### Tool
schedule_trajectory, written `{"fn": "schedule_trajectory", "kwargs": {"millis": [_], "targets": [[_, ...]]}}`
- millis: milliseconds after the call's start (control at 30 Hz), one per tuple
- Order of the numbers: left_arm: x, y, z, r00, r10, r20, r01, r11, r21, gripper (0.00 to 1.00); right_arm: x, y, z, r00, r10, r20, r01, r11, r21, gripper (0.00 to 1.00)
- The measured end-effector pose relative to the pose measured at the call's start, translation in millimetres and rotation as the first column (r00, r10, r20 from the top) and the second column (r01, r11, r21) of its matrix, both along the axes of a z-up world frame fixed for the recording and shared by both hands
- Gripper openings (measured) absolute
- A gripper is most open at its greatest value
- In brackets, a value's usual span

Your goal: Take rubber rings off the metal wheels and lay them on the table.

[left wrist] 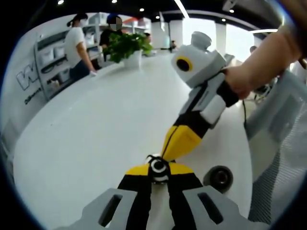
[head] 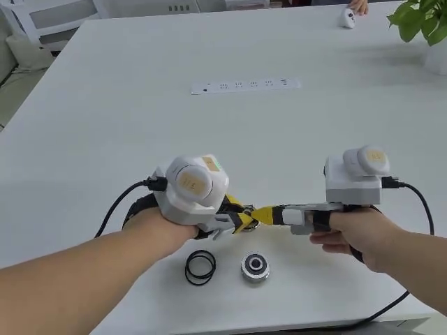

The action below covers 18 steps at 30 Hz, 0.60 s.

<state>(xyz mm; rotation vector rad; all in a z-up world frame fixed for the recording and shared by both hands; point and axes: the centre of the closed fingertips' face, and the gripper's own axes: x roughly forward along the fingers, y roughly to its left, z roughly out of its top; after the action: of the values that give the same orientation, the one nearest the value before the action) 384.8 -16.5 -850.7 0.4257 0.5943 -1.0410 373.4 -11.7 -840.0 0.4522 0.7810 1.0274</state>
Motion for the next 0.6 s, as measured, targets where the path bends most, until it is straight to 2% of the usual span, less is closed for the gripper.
{"fn": "schedule_trajectory", "kwargs": {"millis": [67,133,600], "targets": [[-0.3,-0.3,0.1,1.0,-0.001,0.0,0.001,1.0,0.0,0.12,-0.6,2.2,3.3,1.0,0.001,-0.004,-0.001,1.0,0.025,0.0],[-0.4,-0.2,0.2,1.0,-0.001,0.001,0.001,1.0,0.0,0.12,-1.1,1.7,2.2,1.0,0.009,0.004,-0.009,1.0,0.011,0.0],[-2.6,-0.6,0.3,1.0,-0.004,0.006,0.005,1.0,-0.003,0.12,-5.8,0.3,8.3,1.0,0.006,-0.011,-0.005,0.998,0.058,0.0]]}}
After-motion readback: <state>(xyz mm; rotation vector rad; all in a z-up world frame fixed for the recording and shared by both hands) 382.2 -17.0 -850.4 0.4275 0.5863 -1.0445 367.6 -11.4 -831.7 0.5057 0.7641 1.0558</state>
